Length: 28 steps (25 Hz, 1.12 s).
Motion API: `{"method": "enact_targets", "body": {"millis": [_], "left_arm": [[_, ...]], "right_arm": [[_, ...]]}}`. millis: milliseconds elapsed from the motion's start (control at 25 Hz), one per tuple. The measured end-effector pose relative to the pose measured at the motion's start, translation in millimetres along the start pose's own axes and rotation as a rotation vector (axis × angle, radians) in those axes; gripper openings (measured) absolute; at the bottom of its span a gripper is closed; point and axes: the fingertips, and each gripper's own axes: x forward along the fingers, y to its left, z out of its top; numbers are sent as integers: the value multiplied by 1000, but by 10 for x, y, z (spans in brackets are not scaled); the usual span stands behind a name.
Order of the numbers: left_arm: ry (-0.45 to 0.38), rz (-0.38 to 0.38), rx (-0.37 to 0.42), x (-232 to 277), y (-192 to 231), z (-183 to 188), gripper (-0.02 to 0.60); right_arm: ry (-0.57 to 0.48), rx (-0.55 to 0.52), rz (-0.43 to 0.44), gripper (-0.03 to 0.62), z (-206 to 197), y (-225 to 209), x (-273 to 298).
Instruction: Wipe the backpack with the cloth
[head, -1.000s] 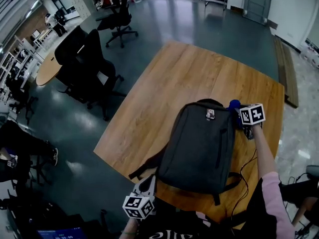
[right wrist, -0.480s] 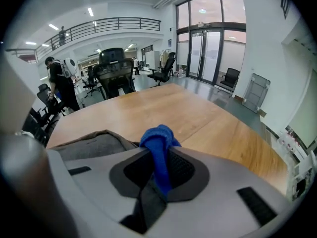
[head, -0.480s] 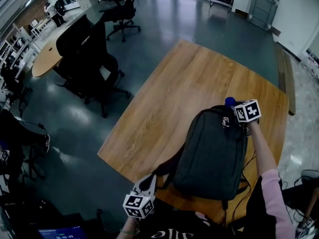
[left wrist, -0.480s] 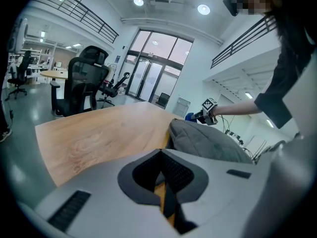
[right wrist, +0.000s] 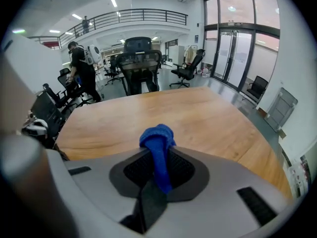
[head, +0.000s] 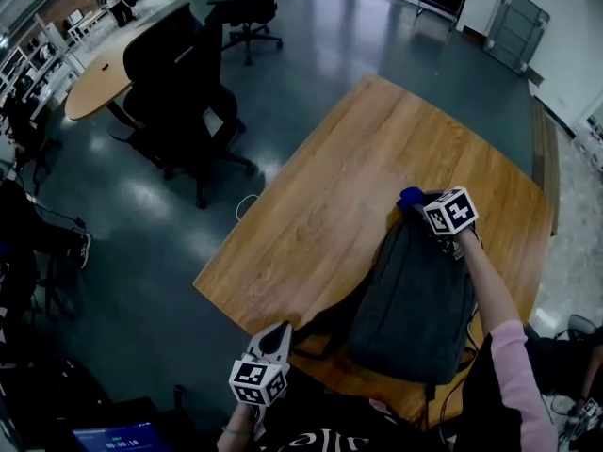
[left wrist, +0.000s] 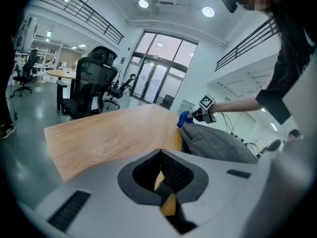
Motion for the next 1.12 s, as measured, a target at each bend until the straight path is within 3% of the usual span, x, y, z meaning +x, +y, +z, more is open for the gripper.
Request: {"method": "enact_targets", "body": {"millis": [200,400,600,1120], "left_arm": [[-10,14,-12,-132,125,38,0],[-22,20,-16,-174,199,22,0],[-24,17,-21,-187,247,-31,0],[-32,-53,11,-207,133,-116,0]], "right_arm": [[-12,-32,72,55,198,364,2],[28,-40,68,55,79,472,-19],[21,-91,131,55,40,795,-171],[-23,-166,336,55,-160,2276,-743]]}}
